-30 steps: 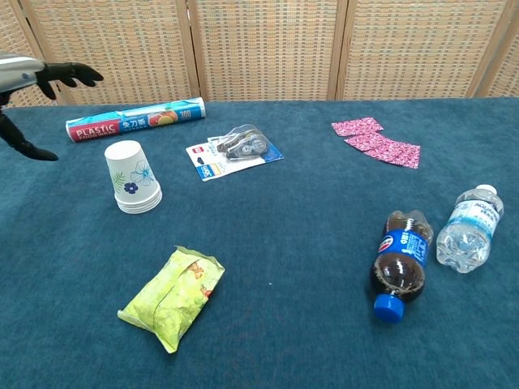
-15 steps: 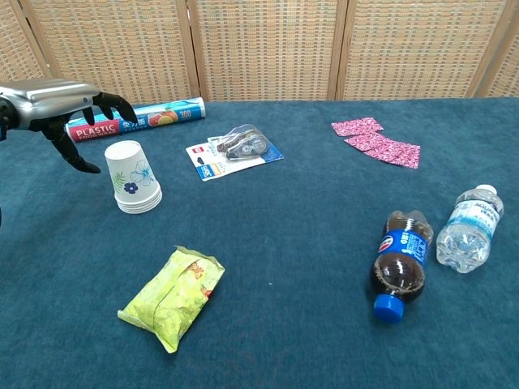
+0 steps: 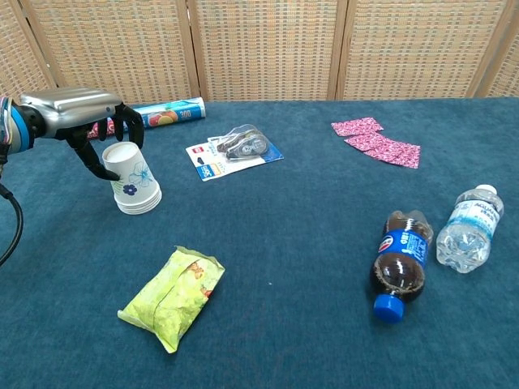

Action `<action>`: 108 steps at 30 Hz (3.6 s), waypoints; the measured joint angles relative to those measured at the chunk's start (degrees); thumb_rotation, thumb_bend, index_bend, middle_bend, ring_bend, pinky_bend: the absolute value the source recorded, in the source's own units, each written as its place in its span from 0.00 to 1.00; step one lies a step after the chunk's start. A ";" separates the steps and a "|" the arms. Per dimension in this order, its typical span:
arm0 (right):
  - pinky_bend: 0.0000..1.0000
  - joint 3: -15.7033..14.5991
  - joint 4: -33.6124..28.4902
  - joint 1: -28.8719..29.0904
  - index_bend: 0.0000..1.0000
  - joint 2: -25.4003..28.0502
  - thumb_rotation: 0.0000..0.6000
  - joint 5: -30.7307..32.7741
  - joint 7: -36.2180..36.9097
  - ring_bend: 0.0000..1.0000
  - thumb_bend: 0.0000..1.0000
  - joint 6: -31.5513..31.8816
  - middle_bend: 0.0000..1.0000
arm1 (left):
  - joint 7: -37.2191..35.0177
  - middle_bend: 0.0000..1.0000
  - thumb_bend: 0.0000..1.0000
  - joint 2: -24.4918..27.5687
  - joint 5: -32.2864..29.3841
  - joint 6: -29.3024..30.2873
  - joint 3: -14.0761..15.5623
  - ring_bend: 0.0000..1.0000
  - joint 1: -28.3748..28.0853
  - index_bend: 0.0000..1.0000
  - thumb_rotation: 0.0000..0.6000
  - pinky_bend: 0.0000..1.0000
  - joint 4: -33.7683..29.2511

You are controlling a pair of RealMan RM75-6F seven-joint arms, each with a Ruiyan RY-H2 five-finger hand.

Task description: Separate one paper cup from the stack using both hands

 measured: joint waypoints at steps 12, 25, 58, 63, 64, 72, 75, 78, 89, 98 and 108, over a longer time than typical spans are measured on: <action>0.00 -0.06 0.19 0.02 0.00 0.11 1.00 0.18 0.42 0.00 0.00 -0.30 0.00 | -2.44 0.47 0.18 -1.07 -1.04 2.95 -0.41 0.43 0.26 0.52 1.00 0.47 0.93; 0.00 -1.07 0.71 0.55 0.05 -0.88 1.00 -2.90 0.57 0.00 0.00 0.14 0.00 | -41.86 0.48 0.18 2.83 3.56 4.01 -2.49 0.43 2.26 0.53 1.00 0.47 -6.10; 0.12 0.37 21.32 20.65 0.43 -10.72 1.00 -28.71 18.04 0.11 0.22 9.73 0.26 | -80.90 0.48 0.18 -11.28 2.81 -7.79 -9.66 0.43 -13.05 0.54 1.00 0.47 0.61; 0.14 0.30 21.97 23.80 0.44 -12.12 1.00 -30.22 17.42 0.12 0.24 9.23 0.27 | -83.71 0.48 0.18 -12.33 3.24 -8.30 -9.31 0.43 -13.40 0.54 1.00 0.47 2.68; 0.15 0.28 22.08 24.64 0.44 -12.37 1.00 -30.56 17.11 0.12 0.24 8.81 0.27 | -84.06 0.48 0.18 -12.44 3.41 -8.31 -9.19 0.43 -13.43 0.54 1.00 0.47 2.88; 0.22 0.21 22.68 29.75 0.47 -14.00 1.00 -31.76 15.51 0.15 0.31 5.67 0.29 | -85.94 0.48 0.18 -13.17 4.62 -8.56 -8.17 0.43 -13.91 0.54 1.00 0.47 4.61; 0.27 0.27 22.73 31.38 0.48 -14.78 1.00 -31.92 15.18 0.16 0.34 4.99 0.30 | -86.27 0.48 0.18 -13.47 4.85 -8.50 -7.98 0.43 -14.12 0.54 1.00 0.47 4.97; 0.28 0.21 22.71 32.51 0.49 -15.52 1.00 -32.02 14.79 0.17 0.36 4.80 0.31 | -86.56 0.48 0.18 -13.72 5.04 -8.48 -7.74 0.43 -14.31 0.54 1.00 0.47 5.37; 0.30 -0.42 21.75 36.29 0.49 -17.61 1.00 -32.02 12.29 0.17 0.39 3.17 0.32 | -88.43 0.48 0.18 -13.29 5.87 -7.41 -7.51 0.43 -14.40 0.54 1.00 0.47 4.66; 0.31 -0.74 21.00 37.28 0.52 -18.27 1.00 -31.00 11.50 0.18 0.45 3.45 0.33 | -88.77 0.48 0.18 -12.77 5.92 -7.01 -6.92 0.43 -14.41 0.54 1.00 0.47 4.13; 0.33 -1.05 20.71 37.87 0.53 -18.72 1.00 -30.47 11.20 0.19 0.54 4.02 0.34 | -89.05 0.48 0.18 -12.99 5.82 -6.93 -6.42 0.43 -14.41 0.54 1.00 0.47 4.16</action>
